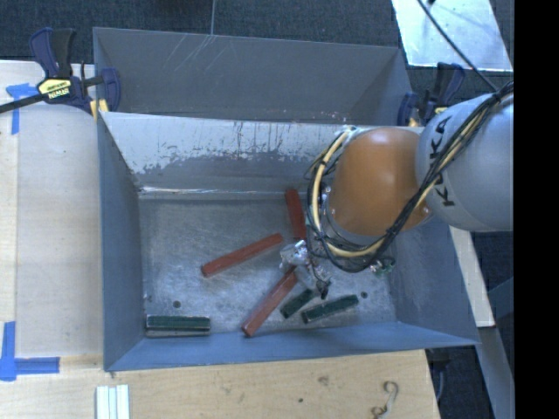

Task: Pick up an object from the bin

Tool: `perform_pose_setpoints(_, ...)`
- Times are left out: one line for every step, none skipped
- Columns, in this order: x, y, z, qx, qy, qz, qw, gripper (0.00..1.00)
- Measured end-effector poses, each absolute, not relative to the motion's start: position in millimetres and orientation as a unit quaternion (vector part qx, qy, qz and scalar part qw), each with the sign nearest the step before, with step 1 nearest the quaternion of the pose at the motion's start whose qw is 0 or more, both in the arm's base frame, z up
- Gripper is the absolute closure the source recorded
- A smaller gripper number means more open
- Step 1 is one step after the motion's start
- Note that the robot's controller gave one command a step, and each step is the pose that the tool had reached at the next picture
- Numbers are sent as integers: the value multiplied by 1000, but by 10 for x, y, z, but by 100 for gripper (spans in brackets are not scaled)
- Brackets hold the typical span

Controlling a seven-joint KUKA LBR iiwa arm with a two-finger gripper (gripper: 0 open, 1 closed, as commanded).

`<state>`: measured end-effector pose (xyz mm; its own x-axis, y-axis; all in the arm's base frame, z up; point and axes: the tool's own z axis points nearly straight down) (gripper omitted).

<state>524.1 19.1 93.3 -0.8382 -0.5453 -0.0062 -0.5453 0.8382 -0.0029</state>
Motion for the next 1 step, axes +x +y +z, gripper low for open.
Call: perform_pose_setpoints(5254,190,1431,-283,959,0,2,100)
